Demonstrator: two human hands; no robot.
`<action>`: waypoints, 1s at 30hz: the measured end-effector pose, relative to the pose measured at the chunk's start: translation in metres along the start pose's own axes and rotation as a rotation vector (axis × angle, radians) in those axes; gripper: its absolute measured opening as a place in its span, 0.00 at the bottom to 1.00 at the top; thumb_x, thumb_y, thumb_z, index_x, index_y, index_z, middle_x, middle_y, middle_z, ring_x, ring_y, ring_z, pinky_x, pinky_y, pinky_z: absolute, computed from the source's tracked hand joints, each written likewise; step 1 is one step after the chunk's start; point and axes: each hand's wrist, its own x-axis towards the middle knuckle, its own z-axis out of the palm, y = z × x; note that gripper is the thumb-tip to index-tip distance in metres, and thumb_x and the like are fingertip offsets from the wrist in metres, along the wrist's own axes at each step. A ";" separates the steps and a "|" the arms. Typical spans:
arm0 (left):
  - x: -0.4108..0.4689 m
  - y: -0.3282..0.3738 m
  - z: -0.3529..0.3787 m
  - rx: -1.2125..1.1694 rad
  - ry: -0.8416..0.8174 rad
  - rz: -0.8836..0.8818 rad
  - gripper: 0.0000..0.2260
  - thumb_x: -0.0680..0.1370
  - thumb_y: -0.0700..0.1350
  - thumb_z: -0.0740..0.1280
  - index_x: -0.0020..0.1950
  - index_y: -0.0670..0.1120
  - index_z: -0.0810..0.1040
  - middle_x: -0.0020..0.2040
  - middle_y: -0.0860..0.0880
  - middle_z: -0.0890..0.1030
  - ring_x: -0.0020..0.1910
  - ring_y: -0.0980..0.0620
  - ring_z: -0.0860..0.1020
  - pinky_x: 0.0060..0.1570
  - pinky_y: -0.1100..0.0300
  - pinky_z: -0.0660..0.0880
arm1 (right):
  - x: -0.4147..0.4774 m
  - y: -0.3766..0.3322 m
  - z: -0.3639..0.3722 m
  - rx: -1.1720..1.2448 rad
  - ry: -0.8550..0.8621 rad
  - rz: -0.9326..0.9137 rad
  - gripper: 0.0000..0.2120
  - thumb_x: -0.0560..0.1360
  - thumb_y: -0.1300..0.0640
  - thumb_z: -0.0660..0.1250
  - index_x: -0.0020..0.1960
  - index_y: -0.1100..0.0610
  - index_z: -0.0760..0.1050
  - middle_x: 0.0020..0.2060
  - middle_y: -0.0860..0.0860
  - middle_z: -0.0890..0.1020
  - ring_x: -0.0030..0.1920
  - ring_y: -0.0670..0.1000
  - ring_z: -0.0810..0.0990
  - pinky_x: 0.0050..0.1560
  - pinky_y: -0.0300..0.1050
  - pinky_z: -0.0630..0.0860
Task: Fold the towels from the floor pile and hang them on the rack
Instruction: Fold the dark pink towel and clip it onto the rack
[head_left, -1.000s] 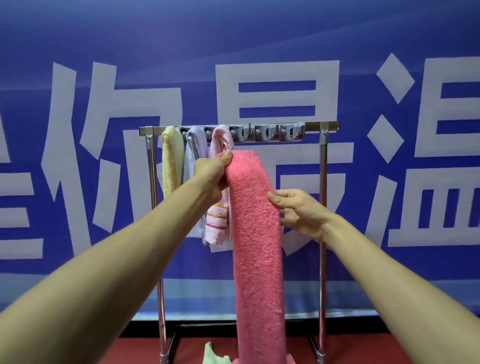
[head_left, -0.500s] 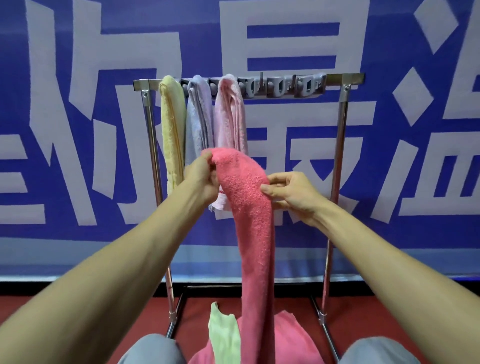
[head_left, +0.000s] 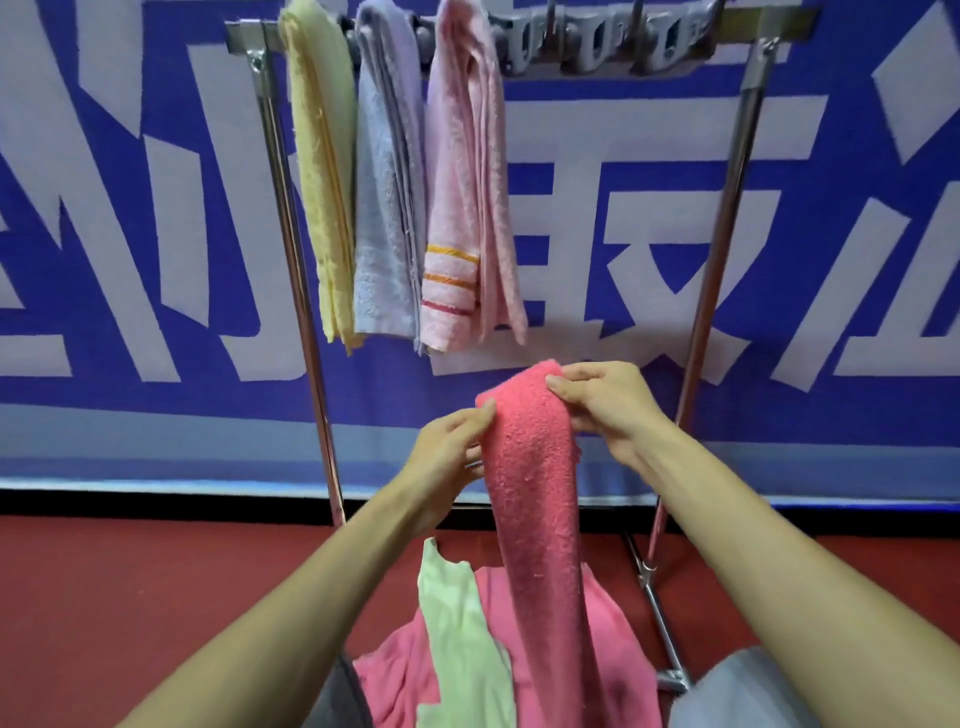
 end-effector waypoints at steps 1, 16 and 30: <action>-0.002 -0.010 0.001 0.038 -0.008 0.003 0.11 0.76 0.51 0.68 0.48 0.45 0.81 0.42 0.48 0.82 0.41 0.51 0.78 0.44 0.61 0.74 | 0.000 0.012 -0.003 0.042 0.011 0.037 0.04 0.73 0.65 0.70 0.41 0.59 0.80 0.32 0.53 0.80 0.33 0.48 0.76 0.39 0.44 0.77; -0.015 -0.060 0.015 0.098 0.059 0.005 0.07 0.78 0.45 0.66 0.49 0.44 0.81 0.32 0.54 0.80 0.28 0.58 0.76 0.29 0.65 0.72 | -0.012 0.083 -0.013 0.315 0.011 0.136 0.02 0.74 0.64 0.69 0.46 0.62 0.80 0.35 0.53 0.85 0.35 0.48 0.83 0.38 0.42 0.81; -0.031 -0.043 -0.001 -0.179 0.370 -0.022 0.09 0.76 0.41 0.69 0.50 0.36 0.81 0.43 0.43 0.80 0.41 0.50 0.76 0.42 0.58 0.75 | -0.035 0.098 0.009 -0.042 -0.362 0.269 0.26 0.77 0.36 0.57 0.43 0.57 0.78 0.37 0.54 0.80 0.36 0.50 0.79 0.40 0.44 0.75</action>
